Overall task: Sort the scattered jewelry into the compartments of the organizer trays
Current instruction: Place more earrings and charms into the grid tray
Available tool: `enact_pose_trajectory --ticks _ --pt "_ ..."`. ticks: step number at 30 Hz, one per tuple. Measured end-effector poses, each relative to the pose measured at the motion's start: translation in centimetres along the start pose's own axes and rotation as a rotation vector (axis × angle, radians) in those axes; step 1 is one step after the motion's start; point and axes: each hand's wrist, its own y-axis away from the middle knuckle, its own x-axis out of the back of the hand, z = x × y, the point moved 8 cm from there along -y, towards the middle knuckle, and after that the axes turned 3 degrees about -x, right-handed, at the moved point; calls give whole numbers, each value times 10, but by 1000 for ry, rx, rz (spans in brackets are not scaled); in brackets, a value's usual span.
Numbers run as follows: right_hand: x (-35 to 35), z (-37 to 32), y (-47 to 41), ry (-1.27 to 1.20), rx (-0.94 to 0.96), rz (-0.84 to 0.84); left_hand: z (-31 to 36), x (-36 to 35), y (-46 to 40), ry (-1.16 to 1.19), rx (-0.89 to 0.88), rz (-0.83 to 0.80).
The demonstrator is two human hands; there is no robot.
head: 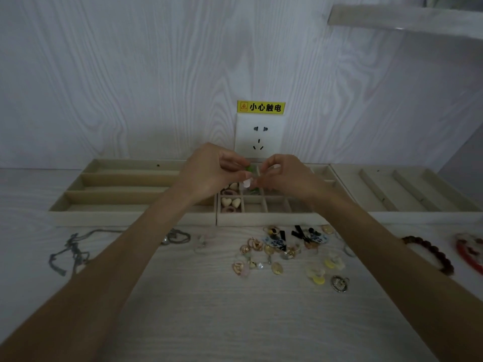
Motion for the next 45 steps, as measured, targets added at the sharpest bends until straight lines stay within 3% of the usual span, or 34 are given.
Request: enact_pose_trajectory --ticks 8,15,19,32,40,45 --pt "7 3 -1 81 85 84 -5 -10 2 -224 31 -45" --pt "15 3 -1 96 134 107 10 -10 9 -62 5 -91" --pt "12 3 -1 106 152 90 9 -10 8 -293 -39 -79" --pt "12 1 -1 221 237 96 8 -15 -6 -602 -61 -58" --pt "13 2 -3 234 240 89 5 -18 -17 -586 114 -139" --pt "6 -5 -2 447 240 158 4 -22 -24 -611 160 -165"
